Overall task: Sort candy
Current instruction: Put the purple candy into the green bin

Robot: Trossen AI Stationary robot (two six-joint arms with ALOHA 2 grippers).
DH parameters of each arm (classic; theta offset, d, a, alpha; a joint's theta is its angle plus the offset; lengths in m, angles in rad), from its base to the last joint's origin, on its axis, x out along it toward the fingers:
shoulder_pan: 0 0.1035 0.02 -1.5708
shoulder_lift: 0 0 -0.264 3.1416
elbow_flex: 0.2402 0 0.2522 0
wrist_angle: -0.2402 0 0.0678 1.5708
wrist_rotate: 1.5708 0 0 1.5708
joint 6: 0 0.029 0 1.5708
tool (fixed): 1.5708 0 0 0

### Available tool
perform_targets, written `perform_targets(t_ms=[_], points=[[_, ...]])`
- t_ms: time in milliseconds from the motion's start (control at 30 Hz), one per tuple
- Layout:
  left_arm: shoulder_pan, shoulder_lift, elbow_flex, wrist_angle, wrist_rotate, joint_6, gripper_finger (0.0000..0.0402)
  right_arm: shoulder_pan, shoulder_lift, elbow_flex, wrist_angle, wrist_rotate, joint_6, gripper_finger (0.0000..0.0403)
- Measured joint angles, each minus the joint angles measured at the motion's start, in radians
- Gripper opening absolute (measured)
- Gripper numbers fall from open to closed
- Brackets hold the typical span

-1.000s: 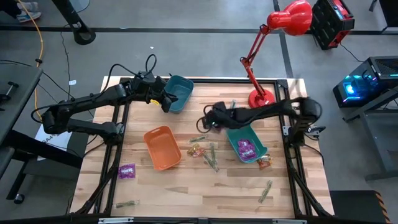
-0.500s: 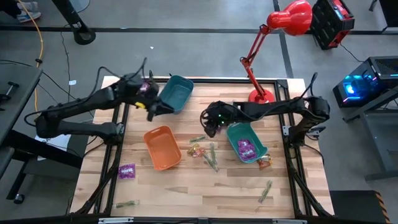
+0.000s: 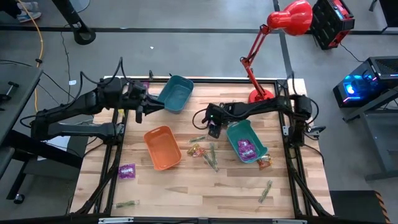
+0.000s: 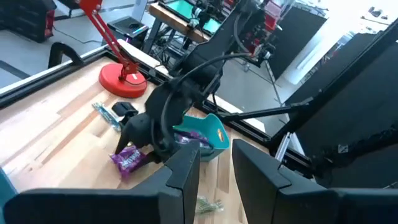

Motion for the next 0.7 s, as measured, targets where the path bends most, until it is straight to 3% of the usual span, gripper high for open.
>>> perform_targets(t_ms=[133,300,333,533,700], points=[[-0.018,0.006,0.0,-0.003,-0.001,-0.008,0.009,0.005,0.044,0.005,-0.024,0.015,0.034,0.0207],[-0.033,0.004,-0.001,0.055,0.0,-0.048,0.009,0.006,0.006,0.001,-0.074,-0.033,0.078,0.0042],[-0.033,0.0,-0.001,0.091,0.003,-0.051,0.009,0.006,-0.018,-0.005,-0.091,-0.035,0.08,0.0026],[-0.033,-0.03,-0.001,0.333,0.011,-0.05,0.009,0.014,-0.273,0.047,-0.206,0.025,0.076,0.0039],[-0.033,-0.034,0.0,0.294,0.011,-0.031,0.009,0.083,-0.491,0.056,-0.362,0.021,0.17,0.0016]])
